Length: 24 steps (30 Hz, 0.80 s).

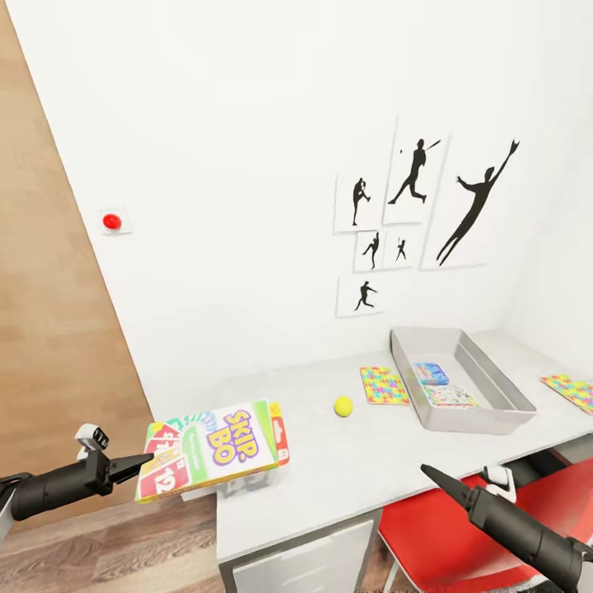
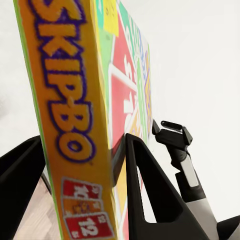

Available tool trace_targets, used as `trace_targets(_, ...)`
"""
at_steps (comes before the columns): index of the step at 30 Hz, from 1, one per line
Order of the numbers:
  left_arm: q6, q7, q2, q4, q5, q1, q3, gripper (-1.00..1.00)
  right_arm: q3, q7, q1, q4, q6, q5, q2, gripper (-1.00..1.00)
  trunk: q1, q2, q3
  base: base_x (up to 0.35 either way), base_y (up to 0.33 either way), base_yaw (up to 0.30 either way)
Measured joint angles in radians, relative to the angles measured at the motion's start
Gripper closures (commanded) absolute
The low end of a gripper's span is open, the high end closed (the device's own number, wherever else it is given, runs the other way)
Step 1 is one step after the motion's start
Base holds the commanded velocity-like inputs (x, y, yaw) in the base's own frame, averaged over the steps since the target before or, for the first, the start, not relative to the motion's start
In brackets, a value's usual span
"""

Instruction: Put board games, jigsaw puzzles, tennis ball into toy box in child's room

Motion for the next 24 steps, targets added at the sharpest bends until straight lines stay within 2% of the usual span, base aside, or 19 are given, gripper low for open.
trace_targets(9, -0.004, 0.0, 0.008, 0.0, 0.0, 0.0, -0.002, 1.0, -0.001, 0.001, 0.0, 0.0, 0.001, -0.001, -0.001, -1.0, -0.035, 0.063, 0.019, -0.007, 0.0, -0.214)
trace_targets(19, -0.01, 0.0, 0.008, -0.001, -0.002, 0.0, -0.004, 1.0, -0.002, 0.001, 0.0, 0.001, 0.002, -0.003, -0.002, -1.0, -0.073, 0.133, 0.043, -0.2, 0.0, -0.243)
trace_targets(24, -0.01, 0.0, 0.008, -0.001, -0.003, 0.0, -0.003, 1.0, -0.002, 0.001, 0.0, 0.001, 0.002, -0.004, -0.002, -1.0, -0.073, 0.134, 0.04, -0.045, 0.0, -0.261)
